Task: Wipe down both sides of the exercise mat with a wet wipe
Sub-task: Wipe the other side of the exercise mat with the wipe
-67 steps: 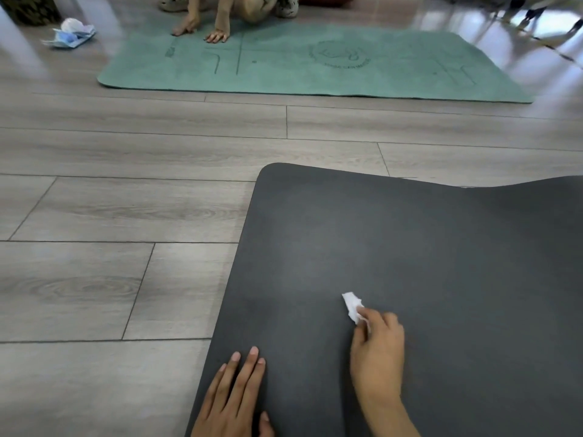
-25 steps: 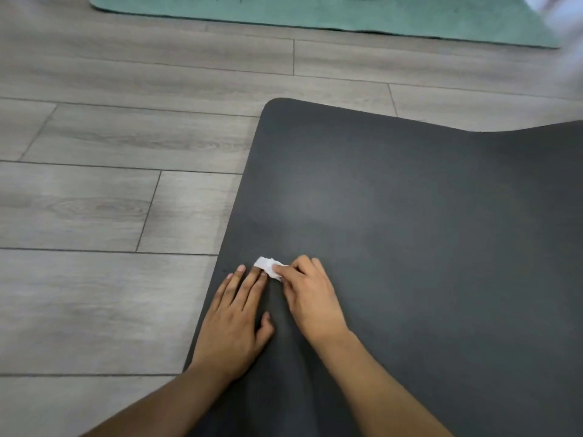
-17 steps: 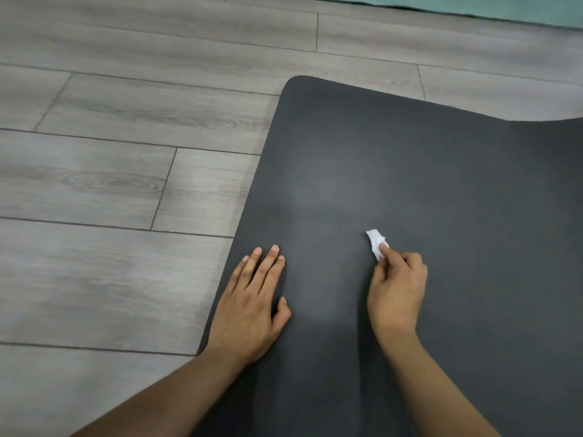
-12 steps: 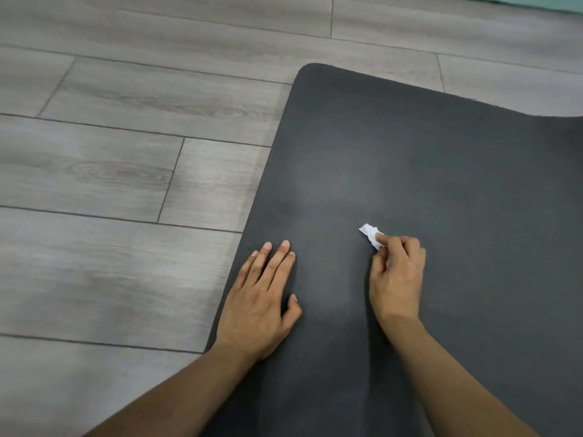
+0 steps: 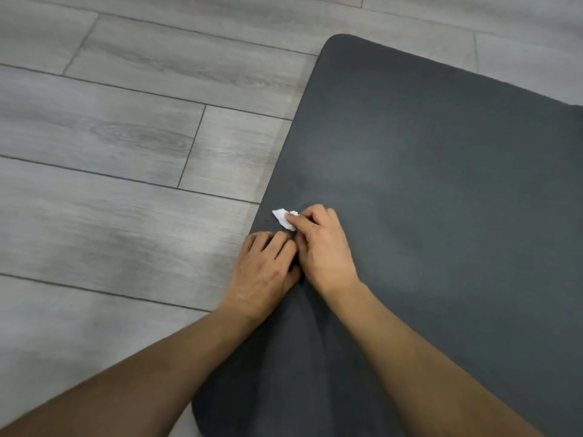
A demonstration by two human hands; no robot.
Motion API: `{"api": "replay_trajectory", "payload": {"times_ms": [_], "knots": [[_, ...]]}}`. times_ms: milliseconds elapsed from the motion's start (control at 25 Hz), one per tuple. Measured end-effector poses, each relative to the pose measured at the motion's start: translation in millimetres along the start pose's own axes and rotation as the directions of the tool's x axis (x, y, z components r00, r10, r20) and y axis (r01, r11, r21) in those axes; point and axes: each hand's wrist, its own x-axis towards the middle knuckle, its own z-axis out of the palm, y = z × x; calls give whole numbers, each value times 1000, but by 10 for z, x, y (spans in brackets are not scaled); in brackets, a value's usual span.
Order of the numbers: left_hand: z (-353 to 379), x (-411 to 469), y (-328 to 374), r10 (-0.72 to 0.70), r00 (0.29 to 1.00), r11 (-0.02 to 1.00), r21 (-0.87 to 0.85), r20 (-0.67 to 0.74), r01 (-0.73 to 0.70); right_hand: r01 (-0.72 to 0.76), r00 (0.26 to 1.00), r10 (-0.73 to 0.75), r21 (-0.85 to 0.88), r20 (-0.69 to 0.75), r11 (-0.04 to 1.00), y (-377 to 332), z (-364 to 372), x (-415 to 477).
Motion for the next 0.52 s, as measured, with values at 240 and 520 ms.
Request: {"api": "replay_trajectory", "payload": {"times_ms": [240, 520], "knots": [[-204, -683, -37, -35, 993, 999, -18, 112, 37, -1, 1000, 2, -153, 9, 988, 350, -217, 606], [-107, -778, -78, -136, 986, 974, -167, 96, 151, 296, 942, -295, 23, 162, 955, -282, -2, -354]]}}
